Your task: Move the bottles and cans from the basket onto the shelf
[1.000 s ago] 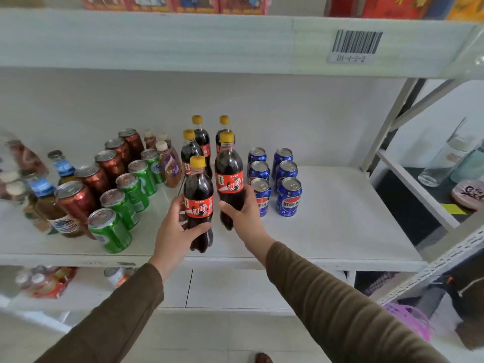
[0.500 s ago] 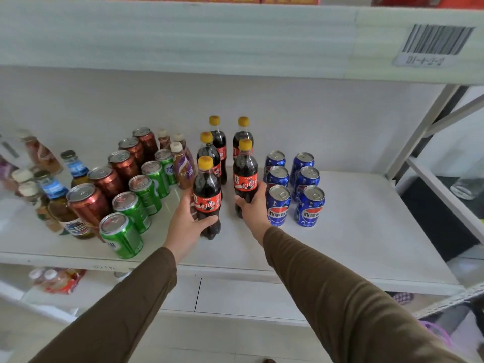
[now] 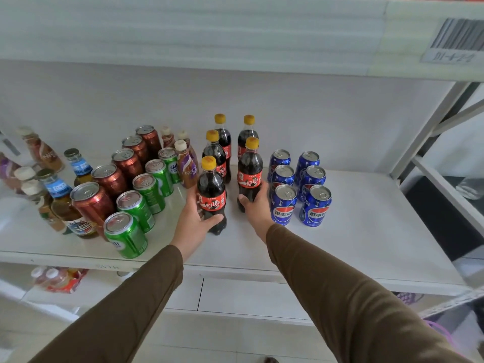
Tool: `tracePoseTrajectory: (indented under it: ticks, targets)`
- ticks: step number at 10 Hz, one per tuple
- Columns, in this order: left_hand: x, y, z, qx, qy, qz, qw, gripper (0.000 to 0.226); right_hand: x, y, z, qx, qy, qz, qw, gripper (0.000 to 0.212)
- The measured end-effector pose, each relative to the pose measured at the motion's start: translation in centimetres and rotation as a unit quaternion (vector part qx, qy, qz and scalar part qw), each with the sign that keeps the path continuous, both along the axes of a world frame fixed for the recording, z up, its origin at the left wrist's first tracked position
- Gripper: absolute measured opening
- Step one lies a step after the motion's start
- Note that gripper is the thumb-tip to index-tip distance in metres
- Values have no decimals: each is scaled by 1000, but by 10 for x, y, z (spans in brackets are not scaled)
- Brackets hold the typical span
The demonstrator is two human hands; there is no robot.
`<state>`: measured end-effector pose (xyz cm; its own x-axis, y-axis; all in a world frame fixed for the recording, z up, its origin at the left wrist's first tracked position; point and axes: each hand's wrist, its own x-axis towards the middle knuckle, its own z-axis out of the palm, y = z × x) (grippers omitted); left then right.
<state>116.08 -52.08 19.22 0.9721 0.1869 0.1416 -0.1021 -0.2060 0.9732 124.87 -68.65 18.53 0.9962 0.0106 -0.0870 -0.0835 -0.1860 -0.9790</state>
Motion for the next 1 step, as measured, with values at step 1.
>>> tracePoseTrajectory:
  ticks: [1]
  targets:
    - [-3, -2, 3, -7, -3, -3, 1000, 94, -8, 1, 2, -11, 18, 11, 1000, 77]
